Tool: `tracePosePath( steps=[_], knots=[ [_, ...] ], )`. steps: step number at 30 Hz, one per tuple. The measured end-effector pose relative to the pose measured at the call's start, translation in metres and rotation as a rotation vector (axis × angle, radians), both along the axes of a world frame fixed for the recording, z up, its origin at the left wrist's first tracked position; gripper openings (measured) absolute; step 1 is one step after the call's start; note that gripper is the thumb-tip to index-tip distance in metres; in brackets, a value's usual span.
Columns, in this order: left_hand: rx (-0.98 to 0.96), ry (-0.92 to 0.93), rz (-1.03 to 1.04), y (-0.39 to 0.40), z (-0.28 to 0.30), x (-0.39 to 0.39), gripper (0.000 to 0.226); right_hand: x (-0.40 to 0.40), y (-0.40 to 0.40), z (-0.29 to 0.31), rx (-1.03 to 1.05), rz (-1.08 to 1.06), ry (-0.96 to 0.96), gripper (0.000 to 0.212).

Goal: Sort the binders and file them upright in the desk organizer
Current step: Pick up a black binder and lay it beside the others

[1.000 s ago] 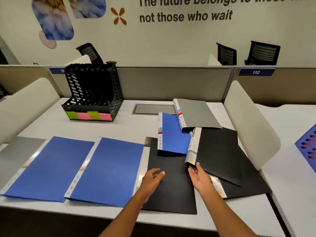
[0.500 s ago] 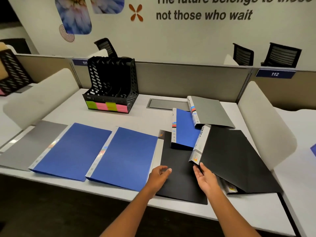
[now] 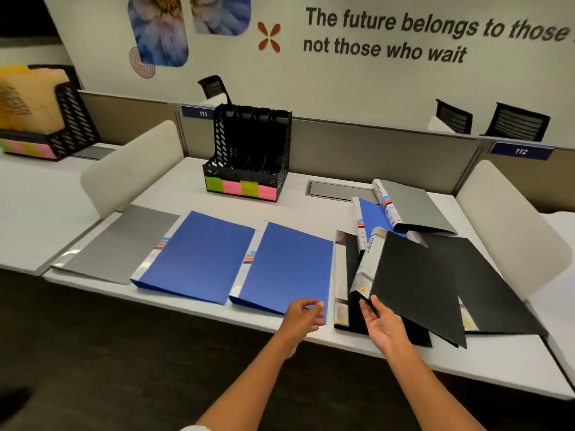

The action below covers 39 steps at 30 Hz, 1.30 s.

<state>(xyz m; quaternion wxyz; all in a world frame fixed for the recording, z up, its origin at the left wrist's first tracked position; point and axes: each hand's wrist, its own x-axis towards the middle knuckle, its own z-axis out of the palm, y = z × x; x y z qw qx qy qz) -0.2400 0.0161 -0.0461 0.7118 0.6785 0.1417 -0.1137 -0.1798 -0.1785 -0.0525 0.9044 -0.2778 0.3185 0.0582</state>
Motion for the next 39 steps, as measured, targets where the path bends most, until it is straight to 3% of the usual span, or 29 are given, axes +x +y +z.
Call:
tracePosePath(
  steps=[3, 7, 18, 31, 39],
  knots=[
    [-0.087, -0.009, 0.017, 0.037, 0.002, -0.021, 0.037, -0.018, 0.044, 0.006, -0.034, 0.031, -0.026, 0.029],
    [-0.160, -0.017, 0.062, 0.082, 0.007, -0.041, 0.039, -0.040, 0.106, 0.012, -0.078, 0.117, -0.095, 0.041],
    [-0.346, -0.106, 0.251, 0.215, 0.019, -0.045, 0.031, -0.053, 0.290, 0.020, -0.126, 0.500, -0.240, 0.035],
    [-0.262, -0.033, 0.552, 0.432, 0.017, 0.021, 0.031, 0.002, 0.498, 0.004, -0.075, 0.749, -0.378, 0.036],
    [-0.207, 0.032, 0.621, 0.514, 0.022, 0.071, 0.029, 0.027, 0.566, 0.001, -0.188, 0.811, -0.380, 0.043]
  ],
)
